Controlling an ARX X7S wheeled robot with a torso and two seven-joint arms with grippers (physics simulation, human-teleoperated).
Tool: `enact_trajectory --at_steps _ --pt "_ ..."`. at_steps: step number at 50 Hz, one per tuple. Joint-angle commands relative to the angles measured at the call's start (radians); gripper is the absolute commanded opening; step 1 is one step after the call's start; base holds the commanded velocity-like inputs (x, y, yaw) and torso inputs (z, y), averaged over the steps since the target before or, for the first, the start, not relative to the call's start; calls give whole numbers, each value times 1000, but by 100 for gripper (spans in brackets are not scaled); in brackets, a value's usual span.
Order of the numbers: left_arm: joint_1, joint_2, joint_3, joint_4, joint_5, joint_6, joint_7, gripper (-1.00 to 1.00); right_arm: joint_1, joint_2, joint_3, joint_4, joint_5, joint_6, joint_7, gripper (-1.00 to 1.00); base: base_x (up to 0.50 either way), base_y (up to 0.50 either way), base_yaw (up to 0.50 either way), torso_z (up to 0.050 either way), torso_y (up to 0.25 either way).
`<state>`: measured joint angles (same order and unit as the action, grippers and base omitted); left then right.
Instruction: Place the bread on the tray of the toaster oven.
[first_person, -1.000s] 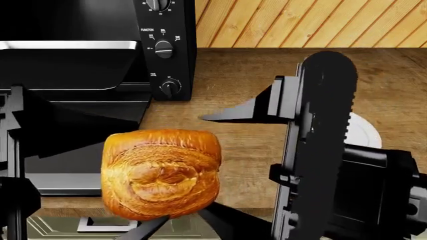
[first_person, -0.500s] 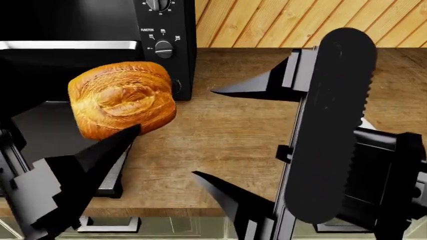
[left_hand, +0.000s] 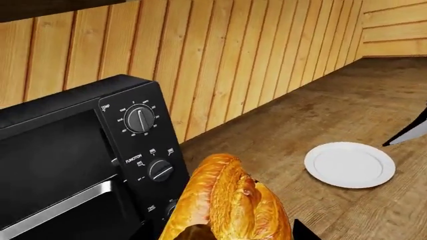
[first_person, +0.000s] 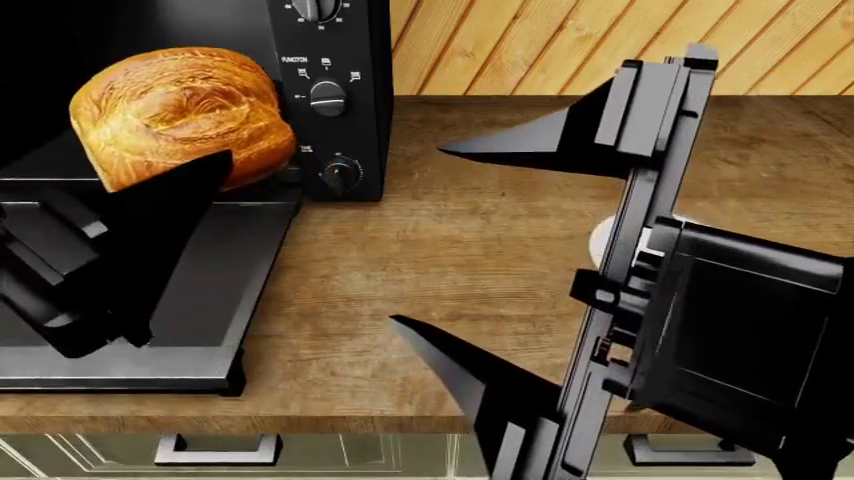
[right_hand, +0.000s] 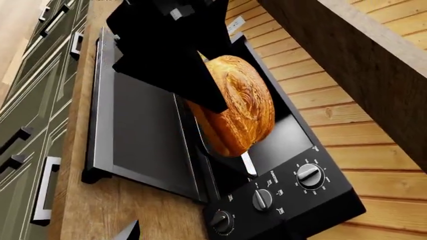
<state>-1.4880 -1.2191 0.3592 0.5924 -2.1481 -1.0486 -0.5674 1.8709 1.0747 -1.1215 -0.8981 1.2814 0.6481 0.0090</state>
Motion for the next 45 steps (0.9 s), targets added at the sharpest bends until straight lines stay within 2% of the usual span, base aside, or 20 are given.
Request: enact_trajectory --at_steps 1,8,22,28,45 --pt "-123 38 82 -47 -63 -33 -161 -100 3 9 11 -3 2 -3 7 100 0 0 -3 0 0" --pt "-120 20 130 -82 -85 -26 -241 -100 -2 22 15 -9 1 -9 4 100 0 0 0 0 0" --pt "-108 -29 105 -56 -102 -7 -243 -100 -16 21 14 -8 -9 -11 7 100 0 0 0 1 1" --pt "-147 -29 108 -65 -135 -8 -275 -100 -28 18 9 -3 -23 -14 4 100 0 0 0 0 0" --pt "-75 -82 114 -75 -137 71 -329 -100 -38 25 14 -9 -26 -23 2 100 0 0 0 0 1"
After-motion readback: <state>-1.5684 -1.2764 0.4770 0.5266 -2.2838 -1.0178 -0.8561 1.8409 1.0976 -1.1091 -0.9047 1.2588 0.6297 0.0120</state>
